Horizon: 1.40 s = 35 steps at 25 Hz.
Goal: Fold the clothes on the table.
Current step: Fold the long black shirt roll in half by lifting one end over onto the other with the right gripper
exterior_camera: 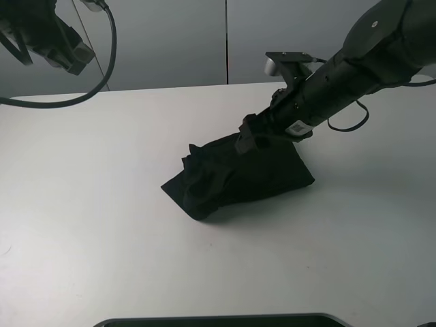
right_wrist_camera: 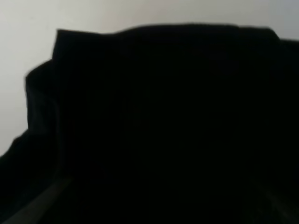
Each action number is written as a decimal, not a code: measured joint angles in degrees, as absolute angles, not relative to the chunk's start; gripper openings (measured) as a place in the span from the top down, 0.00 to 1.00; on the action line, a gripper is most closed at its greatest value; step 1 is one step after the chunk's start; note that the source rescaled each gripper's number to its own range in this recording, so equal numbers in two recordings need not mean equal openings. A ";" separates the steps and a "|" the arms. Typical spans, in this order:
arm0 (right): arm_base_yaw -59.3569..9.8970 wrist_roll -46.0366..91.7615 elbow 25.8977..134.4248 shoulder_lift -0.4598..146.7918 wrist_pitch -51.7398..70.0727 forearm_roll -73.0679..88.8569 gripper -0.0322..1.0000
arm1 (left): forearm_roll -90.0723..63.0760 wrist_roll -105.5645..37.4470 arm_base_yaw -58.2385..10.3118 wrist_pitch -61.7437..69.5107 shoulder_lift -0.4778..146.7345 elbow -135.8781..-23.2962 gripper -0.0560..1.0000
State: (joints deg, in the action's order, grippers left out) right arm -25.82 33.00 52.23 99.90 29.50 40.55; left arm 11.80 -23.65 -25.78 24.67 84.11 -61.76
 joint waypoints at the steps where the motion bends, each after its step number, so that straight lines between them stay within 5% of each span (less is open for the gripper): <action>1: -25.45 31.05 52.23 100.03 30.98 39.71 0.22 | 11.80 -23.65 -25.78 24.67 84.11 -61.76 0.31; 9: -25.19 49.53 52.01 104.00 46.78 67.90 0.22 | 11.70 -23.65 -25.78 24.67 84.11 -61.76 0.34; 21: -39.62 68.11 51.83 111.37 56.60 89.42 0.22 | 11.58 -23.65 -25.78 24.67 84.01 -61.76 0.72; 29: -39.24 67.37 52.01 102.78 40.49 77.52 0.31 | 11.58 -23.65 -25.78 25.15 82.74 -61.76 0.93; 35: -39.06 42.05 52.21 99.01 24.62 44.53 0.28 | 11.58 -23.65 -25.78 26.79 82.11 -61.76 0.92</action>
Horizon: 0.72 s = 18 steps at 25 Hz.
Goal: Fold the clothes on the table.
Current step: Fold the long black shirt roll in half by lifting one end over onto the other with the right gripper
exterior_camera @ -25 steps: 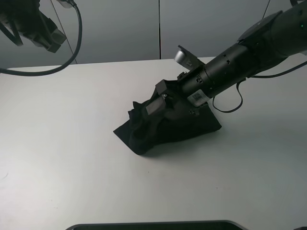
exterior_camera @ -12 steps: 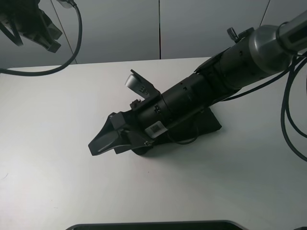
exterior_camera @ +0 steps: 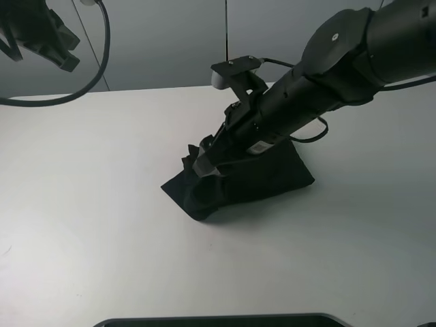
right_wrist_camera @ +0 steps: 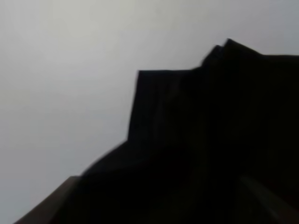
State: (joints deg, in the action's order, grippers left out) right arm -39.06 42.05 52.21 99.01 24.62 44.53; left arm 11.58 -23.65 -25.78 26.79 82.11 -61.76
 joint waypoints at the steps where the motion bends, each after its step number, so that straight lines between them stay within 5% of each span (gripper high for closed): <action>1: -38.96 38.28 52.21 99.42 24.19 40.30 0.28 | 11.58 -23.65 -25.78 27.19 81.85 -61.76 0.89; 6: -38.96 31.11 52.21 103.80 24.50 35.73 0.28 | 10.16 -23.65 -25.78 30.61 78.81 -61.76 0.56; 11: -38.92 44.87 52.21 108.63 30.30 54.56 0.28 | 7.29 -23.65 -25.78 34.90 72.95 -61.76 0.26; 18: -38.92 71.79 52.21 109.58 45.40 89.79 0.28 | 6.60 -22.89 -25.78 39.34 62.77 -61.76 0.20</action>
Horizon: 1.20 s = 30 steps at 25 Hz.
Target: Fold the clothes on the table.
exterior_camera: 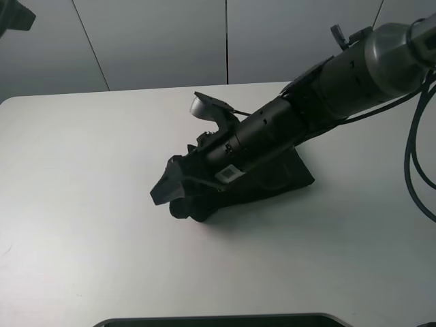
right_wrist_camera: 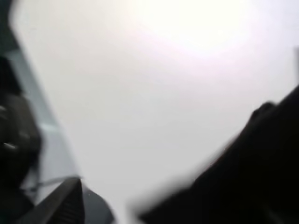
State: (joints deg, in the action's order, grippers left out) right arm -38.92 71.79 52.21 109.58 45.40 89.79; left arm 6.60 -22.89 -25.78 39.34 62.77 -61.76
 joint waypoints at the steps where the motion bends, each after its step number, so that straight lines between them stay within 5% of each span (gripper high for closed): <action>1: -38.92 73.06 52.21 109.58 46.76 92.16 0.29 | 6.31 -22.77 -25.78 39.50 61.07 -61.76 0.20; 11: -42.82 78.00 52.21 109.16 43.82 93.15 0.29 | 5.96 -22.66 -25.78 41.91 45.90 -61.76 0.20; 17: -39.95 72.34 52.86 99.51 34.70 78.97 0.29 | 8.36 -22.10 -25.78 47.30 37.36 -61.76 0.20; 24: -38.90 47.48 52.86 78.46 27.03 39.42 0.29 | 15.26 -13.10 -25.78 56.54 27.01 -61.76 0.20; 30: -38.90 18.89 53.17 58.96 41.96 -9.07 0.33 | 23.29 -3.68 -25.78 66.04 20.69 -61.76 0.20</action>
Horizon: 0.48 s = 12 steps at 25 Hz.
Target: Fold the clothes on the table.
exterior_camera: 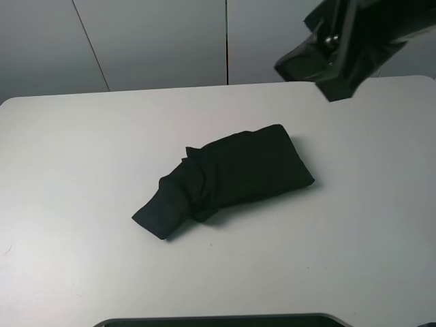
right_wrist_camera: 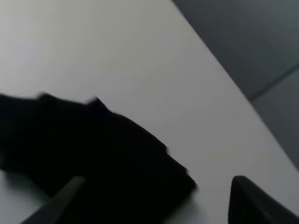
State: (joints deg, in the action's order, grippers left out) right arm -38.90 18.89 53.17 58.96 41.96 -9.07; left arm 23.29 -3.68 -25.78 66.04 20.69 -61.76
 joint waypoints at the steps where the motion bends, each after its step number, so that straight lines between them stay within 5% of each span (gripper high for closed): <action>1: -38.90 14.94 53.17 56.50 46.60 -18.08 0.34 | 24.85 -2.61 -25.78 67.85 20.19 -61.76 0.20; 5: -38.90 8.30 53.17 46.65 66.50 -42.10 0.33 | 27.99 -0.54 -25.78 69.88 19.16 -61.76 0.20; 12: -38.90 10.68 55.19 30.33 69.63 -52.36 0.09 | 31.64 3.33 -24.73 70.11 19.16 -61.76 0.20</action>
State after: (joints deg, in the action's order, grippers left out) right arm -38.90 10.68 55.19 30.33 69.63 -52.36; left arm 31.64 3.33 -24.73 70.11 19.16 -61.76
